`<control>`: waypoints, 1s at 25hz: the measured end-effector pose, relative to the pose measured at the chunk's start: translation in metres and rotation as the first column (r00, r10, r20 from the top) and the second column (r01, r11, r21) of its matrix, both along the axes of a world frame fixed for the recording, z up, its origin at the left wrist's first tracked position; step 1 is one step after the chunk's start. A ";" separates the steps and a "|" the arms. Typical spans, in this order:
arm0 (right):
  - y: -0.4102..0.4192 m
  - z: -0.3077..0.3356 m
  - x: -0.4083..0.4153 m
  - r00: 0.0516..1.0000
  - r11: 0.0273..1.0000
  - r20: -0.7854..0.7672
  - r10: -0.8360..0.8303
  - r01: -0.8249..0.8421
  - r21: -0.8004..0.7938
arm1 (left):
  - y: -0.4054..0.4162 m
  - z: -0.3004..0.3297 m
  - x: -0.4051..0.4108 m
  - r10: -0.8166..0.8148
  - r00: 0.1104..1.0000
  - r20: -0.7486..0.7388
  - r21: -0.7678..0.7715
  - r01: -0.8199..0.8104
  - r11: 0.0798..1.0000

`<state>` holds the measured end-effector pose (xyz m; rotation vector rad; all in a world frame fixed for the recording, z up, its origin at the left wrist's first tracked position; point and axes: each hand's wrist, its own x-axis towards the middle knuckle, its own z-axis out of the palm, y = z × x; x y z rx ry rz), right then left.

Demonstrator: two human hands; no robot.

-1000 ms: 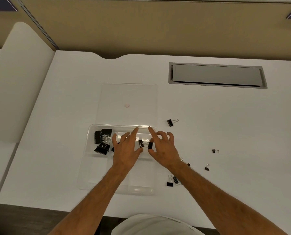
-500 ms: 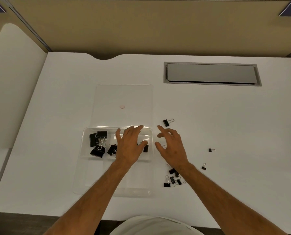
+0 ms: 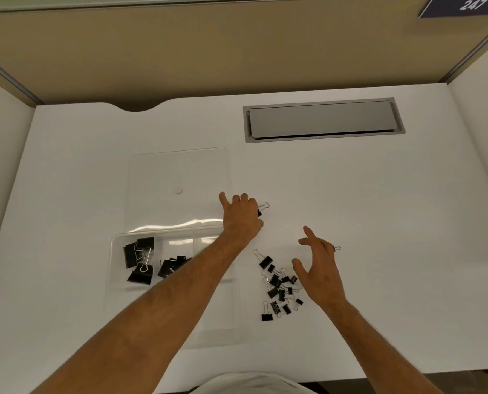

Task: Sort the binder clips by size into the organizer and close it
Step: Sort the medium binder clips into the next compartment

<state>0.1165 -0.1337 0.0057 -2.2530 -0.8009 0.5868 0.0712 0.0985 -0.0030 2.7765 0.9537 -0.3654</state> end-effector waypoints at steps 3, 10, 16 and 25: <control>-0.010 0.000 0.001 1.000 1.000 0.008 -0.018 0.018 0.008 | -0.002 -0.005 0.002 -0.020 1.000 -0.011 0.049 0.020 0.999; -0.006 0.017 -0.004 0.995 0.994 0.089 0.052 -0.060 0.087 | -0.027 0.035 -0.039 -0.025 0.982 0.188 -0.033 0.032 0.999; 0.019 0.029 -0.028 0.951 0.951 0.186 0.246 -0.274 0.142 | -0.072 0.072 -0.112 -0.030 0.970 0.243 -0.030 0.038 0.999; 0.013 0.027 -0.076 0.957 0.959 0.109 0.270 -0.277 0.059 | -0.092 0.073 -0.179 0.083 0.937 0.340 -0.085 -0.058 0.995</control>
